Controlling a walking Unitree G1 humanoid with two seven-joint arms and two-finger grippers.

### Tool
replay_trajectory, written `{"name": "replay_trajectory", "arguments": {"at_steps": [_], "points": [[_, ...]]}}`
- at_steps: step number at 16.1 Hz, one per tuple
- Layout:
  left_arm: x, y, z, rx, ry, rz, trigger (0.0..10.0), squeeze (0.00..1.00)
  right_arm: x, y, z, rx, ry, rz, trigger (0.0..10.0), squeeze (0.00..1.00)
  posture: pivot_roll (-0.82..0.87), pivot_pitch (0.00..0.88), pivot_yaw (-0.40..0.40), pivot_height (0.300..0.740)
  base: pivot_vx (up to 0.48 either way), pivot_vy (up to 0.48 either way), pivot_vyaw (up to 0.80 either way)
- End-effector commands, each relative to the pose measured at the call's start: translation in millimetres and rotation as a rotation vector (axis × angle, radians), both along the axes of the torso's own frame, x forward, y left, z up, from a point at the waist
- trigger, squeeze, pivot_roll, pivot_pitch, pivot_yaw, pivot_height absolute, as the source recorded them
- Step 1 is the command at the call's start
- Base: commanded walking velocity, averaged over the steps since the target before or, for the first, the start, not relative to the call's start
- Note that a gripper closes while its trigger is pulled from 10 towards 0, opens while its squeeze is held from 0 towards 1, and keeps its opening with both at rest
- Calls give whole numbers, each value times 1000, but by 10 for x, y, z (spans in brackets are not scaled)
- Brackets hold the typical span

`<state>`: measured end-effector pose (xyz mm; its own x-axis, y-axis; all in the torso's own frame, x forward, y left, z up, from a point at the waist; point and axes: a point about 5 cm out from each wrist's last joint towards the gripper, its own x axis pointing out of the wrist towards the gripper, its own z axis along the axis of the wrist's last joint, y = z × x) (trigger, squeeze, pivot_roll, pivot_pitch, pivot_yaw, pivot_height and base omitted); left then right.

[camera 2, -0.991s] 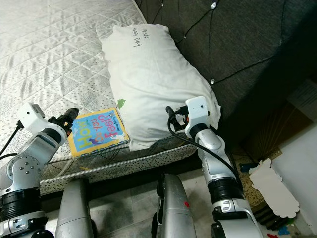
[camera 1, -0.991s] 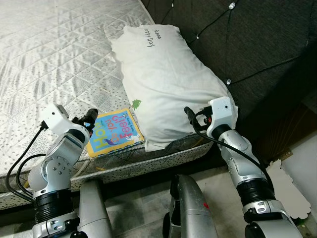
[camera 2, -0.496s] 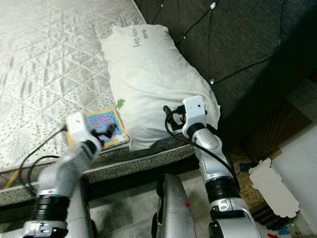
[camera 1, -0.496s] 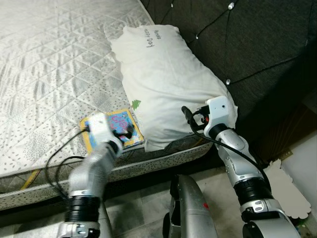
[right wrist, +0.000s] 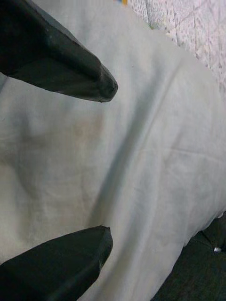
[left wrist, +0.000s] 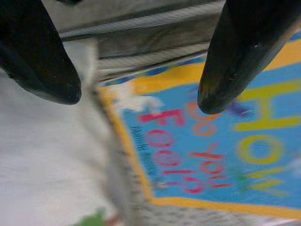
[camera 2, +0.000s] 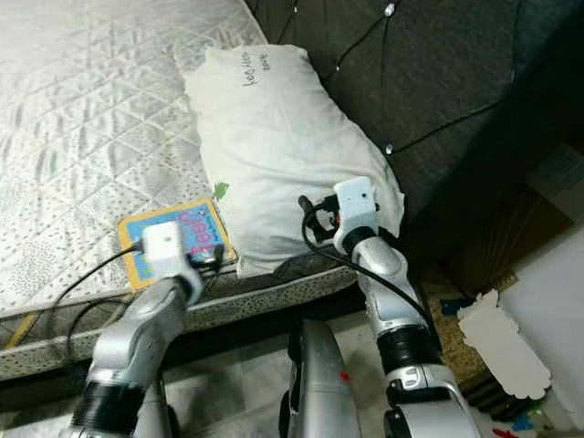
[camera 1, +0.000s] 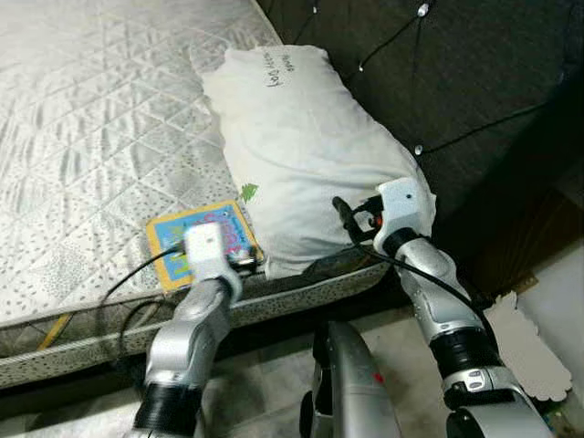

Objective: Clean up the room

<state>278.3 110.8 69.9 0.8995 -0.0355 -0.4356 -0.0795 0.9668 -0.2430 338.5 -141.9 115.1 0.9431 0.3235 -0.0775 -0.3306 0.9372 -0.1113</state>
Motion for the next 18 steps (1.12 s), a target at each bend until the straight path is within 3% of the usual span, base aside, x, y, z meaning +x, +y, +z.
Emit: {"name": "replay_trajectory", "arguments": {"at_steps": [1, 4, 8, 11, 15, 18], "points": [[-105, -111, -31, -48, 20, 50, 10000, 0, 31, 35, 30, -3, -1, 19, 10000, 0, -59, 83, -118, 555, 0, 0, 0], [-280, 57, -169, -69, 91, 180, 10000, 0, 59, 130, 16, 2, 11, 51, 10000, 0, -11, 90, -144, 555, 0, 0, 0], [-345, 70, -218, -69, 117, 172, 10000, 0, 105, 311, 33, 15, 16, 104, 10000, 0, 37, 94, -175, 555, 0, 0, 0], [-332, 156, -207, -55, 101, 235, 10000, 0, 136, 349, 37, 17, 17, 114, 10000, 0, 49, 95, -181, 555, 0, 0, 0], [-271, 470, -247, -19, 93, 311, 10000, 0, 154, 347, 37, 21, 9, 105, 10000, 0, 43, 94, -165, 555, 0, 0, 0], [-192, 609, -275, -35, 105, 329, 10000, 0, 140, 299, 24, 19, 6, 89, 10000, 0, 30, 90, -157, 555, 0, 0, 0]]}}
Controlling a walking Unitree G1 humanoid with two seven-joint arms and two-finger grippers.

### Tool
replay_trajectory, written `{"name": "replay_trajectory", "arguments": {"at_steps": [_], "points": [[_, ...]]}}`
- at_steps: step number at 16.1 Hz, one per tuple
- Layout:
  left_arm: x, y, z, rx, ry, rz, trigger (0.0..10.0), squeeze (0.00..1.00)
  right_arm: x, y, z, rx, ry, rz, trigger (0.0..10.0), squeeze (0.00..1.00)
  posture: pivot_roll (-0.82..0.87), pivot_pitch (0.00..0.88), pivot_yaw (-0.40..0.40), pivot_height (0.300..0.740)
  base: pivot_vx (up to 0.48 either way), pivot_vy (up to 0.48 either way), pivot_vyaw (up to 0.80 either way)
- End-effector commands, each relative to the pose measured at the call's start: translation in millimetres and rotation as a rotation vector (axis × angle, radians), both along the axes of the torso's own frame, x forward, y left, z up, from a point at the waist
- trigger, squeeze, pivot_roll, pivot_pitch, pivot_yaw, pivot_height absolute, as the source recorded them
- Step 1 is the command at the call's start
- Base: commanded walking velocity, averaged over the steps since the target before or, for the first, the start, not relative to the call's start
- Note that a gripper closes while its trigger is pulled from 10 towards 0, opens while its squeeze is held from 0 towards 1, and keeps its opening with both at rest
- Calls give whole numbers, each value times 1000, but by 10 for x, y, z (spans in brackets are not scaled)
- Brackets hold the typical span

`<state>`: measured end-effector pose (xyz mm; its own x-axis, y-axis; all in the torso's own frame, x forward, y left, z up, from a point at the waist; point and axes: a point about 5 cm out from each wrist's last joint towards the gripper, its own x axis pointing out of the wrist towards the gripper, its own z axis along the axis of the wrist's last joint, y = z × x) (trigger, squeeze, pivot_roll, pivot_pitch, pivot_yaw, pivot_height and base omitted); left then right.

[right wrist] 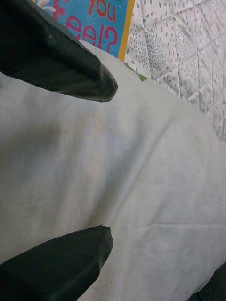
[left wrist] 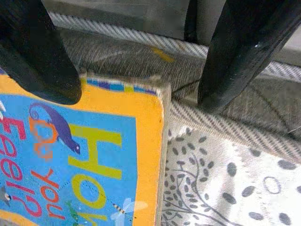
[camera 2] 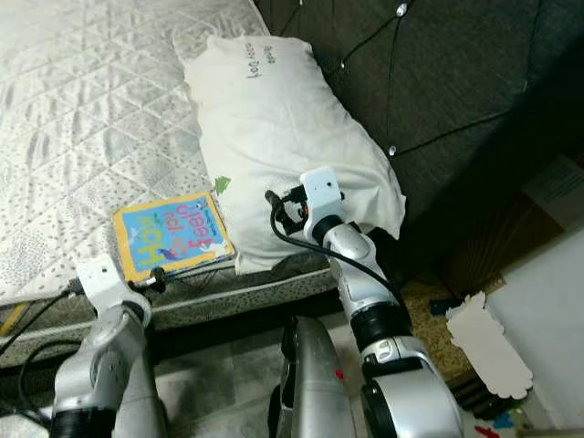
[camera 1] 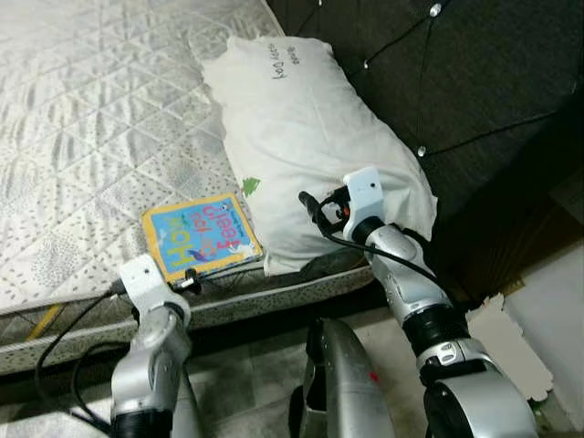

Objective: Clean up the room

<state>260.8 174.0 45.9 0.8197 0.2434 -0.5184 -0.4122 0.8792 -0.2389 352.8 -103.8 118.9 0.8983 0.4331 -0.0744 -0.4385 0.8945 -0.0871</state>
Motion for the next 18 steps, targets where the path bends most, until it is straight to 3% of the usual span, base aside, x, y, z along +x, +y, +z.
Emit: {"name": "replay_trajectory", "arguments": {"at_steps": [1, 7, 9, 14, 18], "points": [[6, -4, -48, -36, 15, 3, 10000, 0, 2, -99, -15, -7, -3, -32, 10000, 0, 21, 88, -153, 555, 0, 0, 0], [95, -14, -70, -62, 20, -43, 10000, 0, 27, -130, 5, -16, -9, -41, 10000, 0, 9, 78, -155, 555, 0, 0, 0], [120, -69, -31, 10, 2, -90, 10000, 0, 35, -116, 15, -14, -15, -39, 10000, 0, 10, 73, -155, 555, 0, 0, 0], [71, -280, -6, 53, -26, -131, 10000, 0, 33, -128, 9, -15, -17, -41, 10000, 0, 8, 70, -150, 555, 0, 0, 0], [32, -495, 5, 119, -28, -248, 10000, 0, 31, -135, 0, -17, -16, -42, 10000, 0, 7, 70, -149, 555, 0, 0, 0]]}}
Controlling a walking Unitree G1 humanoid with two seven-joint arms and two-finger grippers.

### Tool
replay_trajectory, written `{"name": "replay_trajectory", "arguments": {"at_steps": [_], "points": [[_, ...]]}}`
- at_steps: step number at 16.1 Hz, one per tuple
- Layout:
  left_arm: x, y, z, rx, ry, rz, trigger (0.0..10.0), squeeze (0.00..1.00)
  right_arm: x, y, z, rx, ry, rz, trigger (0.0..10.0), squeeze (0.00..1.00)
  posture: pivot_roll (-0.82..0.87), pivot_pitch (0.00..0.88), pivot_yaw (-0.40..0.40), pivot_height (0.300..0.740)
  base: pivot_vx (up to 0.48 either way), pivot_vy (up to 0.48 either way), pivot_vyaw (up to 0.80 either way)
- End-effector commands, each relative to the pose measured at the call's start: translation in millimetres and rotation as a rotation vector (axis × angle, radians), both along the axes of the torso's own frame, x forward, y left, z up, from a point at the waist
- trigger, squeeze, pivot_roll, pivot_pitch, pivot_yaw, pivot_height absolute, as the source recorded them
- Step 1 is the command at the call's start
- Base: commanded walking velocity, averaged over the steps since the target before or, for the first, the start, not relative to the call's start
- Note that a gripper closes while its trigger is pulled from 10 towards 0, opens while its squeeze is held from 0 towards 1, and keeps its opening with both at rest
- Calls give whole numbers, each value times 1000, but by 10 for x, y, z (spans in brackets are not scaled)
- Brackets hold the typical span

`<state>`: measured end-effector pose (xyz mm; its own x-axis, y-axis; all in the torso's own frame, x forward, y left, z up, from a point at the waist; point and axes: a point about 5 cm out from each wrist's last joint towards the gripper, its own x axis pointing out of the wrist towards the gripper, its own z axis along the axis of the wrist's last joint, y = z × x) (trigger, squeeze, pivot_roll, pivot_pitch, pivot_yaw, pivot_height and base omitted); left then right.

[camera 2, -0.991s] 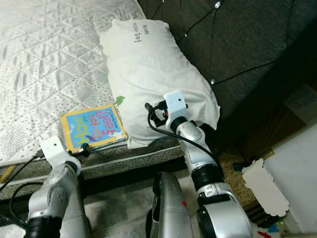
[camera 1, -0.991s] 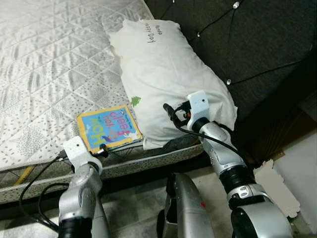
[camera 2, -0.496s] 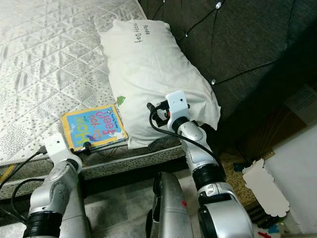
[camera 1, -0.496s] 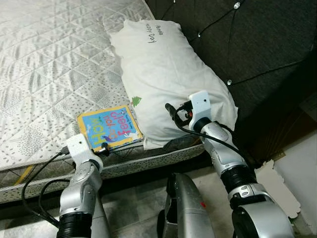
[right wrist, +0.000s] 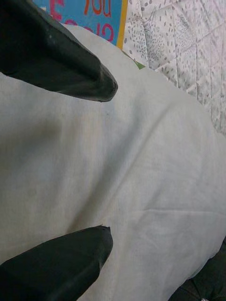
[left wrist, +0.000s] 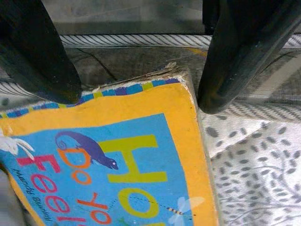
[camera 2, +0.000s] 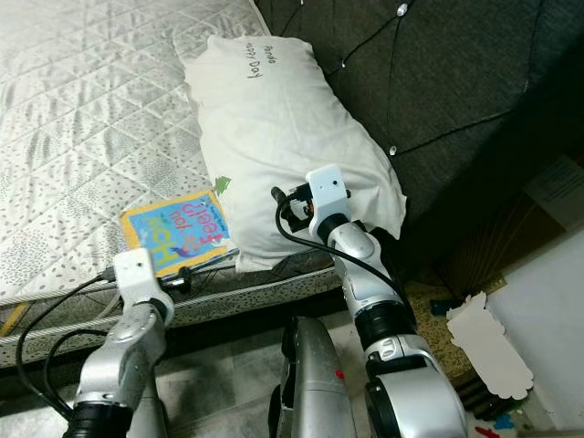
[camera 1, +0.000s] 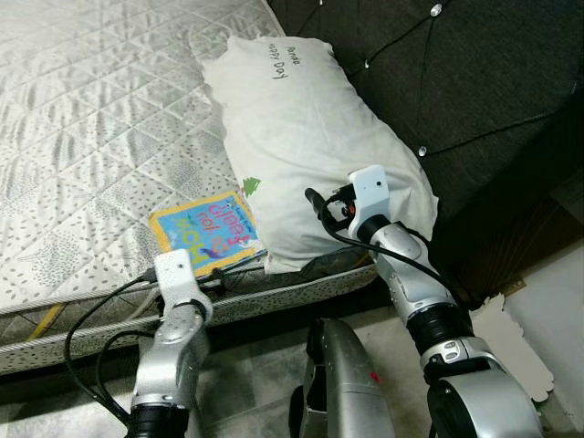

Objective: Clean up the room

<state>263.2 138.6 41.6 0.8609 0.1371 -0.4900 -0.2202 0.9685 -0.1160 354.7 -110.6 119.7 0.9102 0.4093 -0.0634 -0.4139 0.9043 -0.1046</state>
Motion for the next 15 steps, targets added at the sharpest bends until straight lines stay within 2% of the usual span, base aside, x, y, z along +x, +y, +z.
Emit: {"name": "replay_trajectory", "arguments": {"at_steps": [1, 5, 6, 9, 12, 15], "points": [[-4, -160, 17, -31, 3, -55, 10000, 0, 13, -67, -7, -6, 1, -17, 10000, 0, 7, 70, -149, 555, 0, 0, 0], [-57, -152, -96, -117, 78, -31, 10000, 0, 16, -78, -4, -10, -2, -19, 10000, 0, 2, 67, -148, 555, 0, 0, 0], [-73, -113, -153, -168, 114, 3, 10000, 0, 16, -87, -7, -13, -2, -22, 10000, 0, 1, 66, -147, 555, 0, 0, 0], [-67, 13, -245, -226, 158, 72, 10000, 0, 17, -91, -4, -14, -4, -23, 10000, 0, -3, 65, -145, 555, 0, 0, 0], [-42, 183, -274, -230, 142, 149, 10000, 0, 23, -114, 2, -16, -6, -29, 10000, 0, -7, 65, -142, 555, 0, 0, 0], [30, 348, -170, -175, 91, 179, 10000, 0, 21, -124, -4, -18, -6, -33, 10000, 0, -7, 64, -142, 555, 0, 0, 0]]}}
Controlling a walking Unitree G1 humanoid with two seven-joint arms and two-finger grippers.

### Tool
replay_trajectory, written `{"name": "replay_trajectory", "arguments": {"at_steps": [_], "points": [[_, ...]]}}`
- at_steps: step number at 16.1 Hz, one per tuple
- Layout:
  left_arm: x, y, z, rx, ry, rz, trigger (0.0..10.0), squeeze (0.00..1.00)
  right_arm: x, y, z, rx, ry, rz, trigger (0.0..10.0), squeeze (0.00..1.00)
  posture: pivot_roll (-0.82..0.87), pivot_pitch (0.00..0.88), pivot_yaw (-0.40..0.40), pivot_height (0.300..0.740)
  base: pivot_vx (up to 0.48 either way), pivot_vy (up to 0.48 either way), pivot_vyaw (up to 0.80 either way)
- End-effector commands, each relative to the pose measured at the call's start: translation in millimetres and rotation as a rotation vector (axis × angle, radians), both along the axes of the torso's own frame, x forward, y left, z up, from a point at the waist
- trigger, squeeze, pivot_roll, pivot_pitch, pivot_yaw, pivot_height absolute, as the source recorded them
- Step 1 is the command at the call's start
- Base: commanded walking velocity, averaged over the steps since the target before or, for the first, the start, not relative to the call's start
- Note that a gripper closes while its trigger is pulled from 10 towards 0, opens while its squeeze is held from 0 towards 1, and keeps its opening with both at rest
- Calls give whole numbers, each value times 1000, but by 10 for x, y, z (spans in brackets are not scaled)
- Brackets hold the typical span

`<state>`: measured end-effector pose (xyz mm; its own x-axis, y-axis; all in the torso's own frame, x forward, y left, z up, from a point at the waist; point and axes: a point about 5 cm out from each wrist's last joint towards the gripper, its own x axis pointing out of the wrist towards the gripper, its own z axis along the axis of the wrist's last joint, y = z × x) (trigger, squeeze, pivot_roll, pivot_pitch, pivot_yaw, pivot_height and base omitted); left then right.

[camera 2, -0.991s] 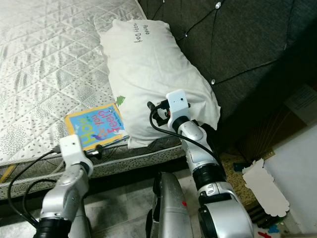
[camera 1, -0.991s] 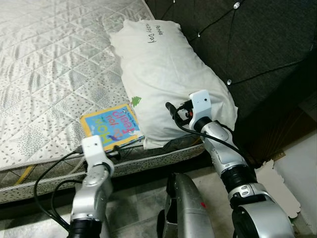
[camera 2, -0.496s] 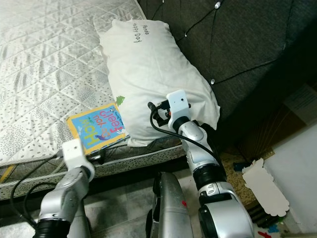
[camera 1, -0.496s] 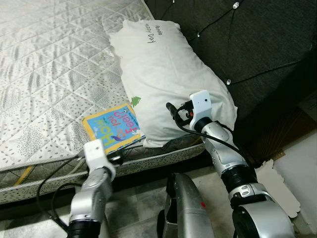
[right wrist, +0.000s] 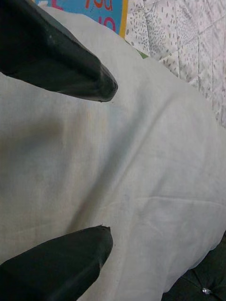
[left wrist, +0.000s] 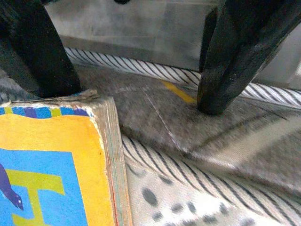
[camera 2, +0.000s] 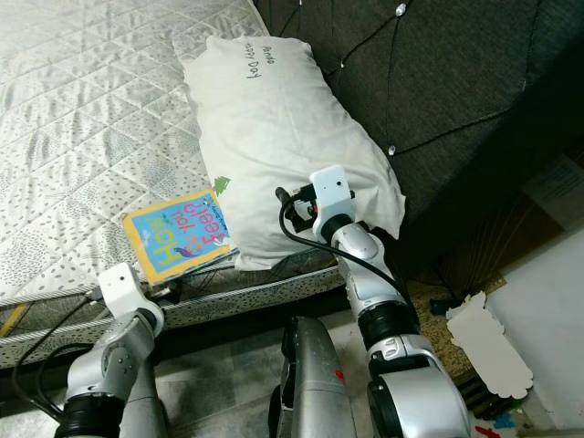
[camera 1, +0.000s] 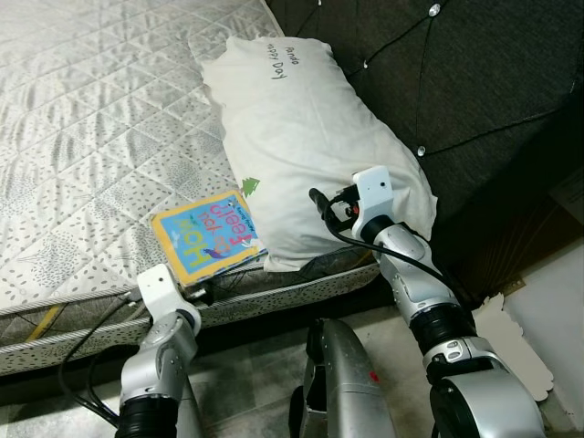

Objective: Clean up the room

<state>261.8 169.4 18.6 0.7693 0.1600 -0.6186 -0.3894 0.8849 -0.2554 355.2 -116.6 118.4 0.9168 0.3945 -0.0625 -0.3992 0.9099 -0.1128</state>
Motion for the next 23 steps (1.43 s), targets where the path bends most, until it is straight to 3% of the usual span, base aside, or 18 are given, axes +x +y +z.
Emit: {"name": "replay_trajectory", "arguments": {"at_steps": [1, 7, 15, 19, 23], "points": [[56, 91, 94, 30, -41, 46, 10000, 0, 15, -61, 9, -10, -2, -16, 10000, 0, -7, 64, -142, 555, 0, 0, 0], [0, 329, 263, 88, -99, 162, 10000, 0, 10, -59, -12, -12, 3, -16, 10000, 0, 2, 64, -143, 555, 0, 0, 0], [-61, 549, 236, 90, -76, 226, 10000, 0, 19, -53, -7, -13, 1, -13, 10000, 0, 4, 63, -147, 555, 0, 0, 0], [61, 481, 337, 121, -123, 170, 10000, 0, 19, -58, -1, -13, -2, -13, 10000, 0, -6, 62, -146, 555, 0, 0, 0], [10, 353, 393, 138, -158, 163, 10000, 0, 19, -74, 1, -11, -4, -17, 10000, 0, -8, 62, -144, 555, 0, 0, 0]]}}
